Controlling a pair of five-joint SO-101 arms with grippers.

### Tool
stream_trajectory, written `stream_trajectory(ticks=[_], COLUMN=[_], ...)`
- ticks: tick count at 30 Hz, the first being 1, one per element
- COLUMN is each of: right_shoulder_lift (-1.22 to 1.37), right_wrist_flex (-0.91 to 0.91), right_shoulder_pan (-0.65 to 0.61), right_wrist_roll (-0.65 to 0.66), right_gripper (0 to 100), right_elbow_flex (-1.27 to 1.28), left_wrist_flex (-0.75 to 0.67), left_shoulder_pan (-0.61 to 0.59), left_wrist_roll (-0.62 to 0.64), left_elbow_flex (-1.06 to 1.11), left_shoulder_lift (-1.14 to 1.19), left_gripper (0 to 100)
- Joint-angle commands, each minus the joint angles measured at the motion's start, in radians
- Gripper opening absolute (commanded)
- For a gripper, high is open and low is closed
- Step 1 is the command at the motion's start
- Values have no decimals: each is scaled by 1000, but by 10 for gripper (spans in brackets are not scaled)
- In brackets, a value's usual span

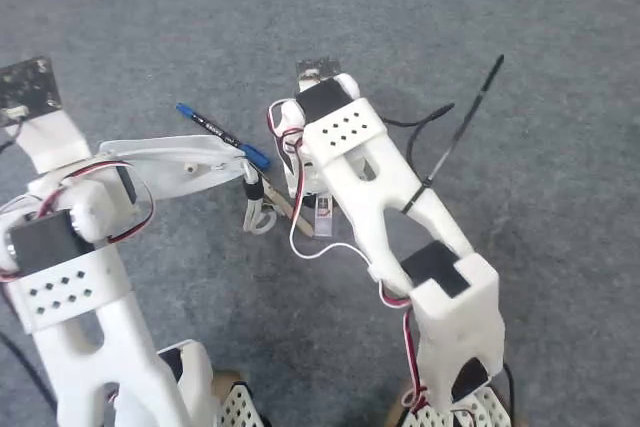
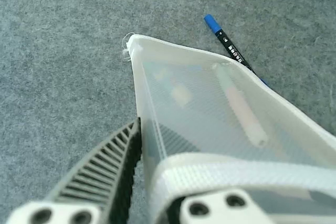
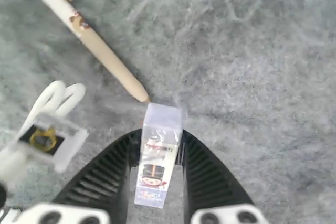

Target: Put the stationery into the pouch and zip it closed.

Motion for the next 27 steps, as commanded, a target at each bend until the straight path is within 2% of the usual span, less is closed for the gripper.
stream_trajectory(ticks=[1, 11, 27], right_shoulder_lift=[-102, -292, -768], right_wrist_flex=[38, 2, -433], right_shoulder_pan=[-8, -62, -62], right_wrist_roll=[25, 26, 28], right_gripper=[6, 6, 6], right_elbow_flex=[-6, 124, 654], left_wrist_flex=[-28, -28, -26], left_shoulder_pan=[-8, -8, -8], left_wrist_roll=[6, 6, 6], left_elbow_flex=[-10, -10, -10], left_shoulder_lift=[-9, -9, -9], left_gripper=[11, 11, 11])
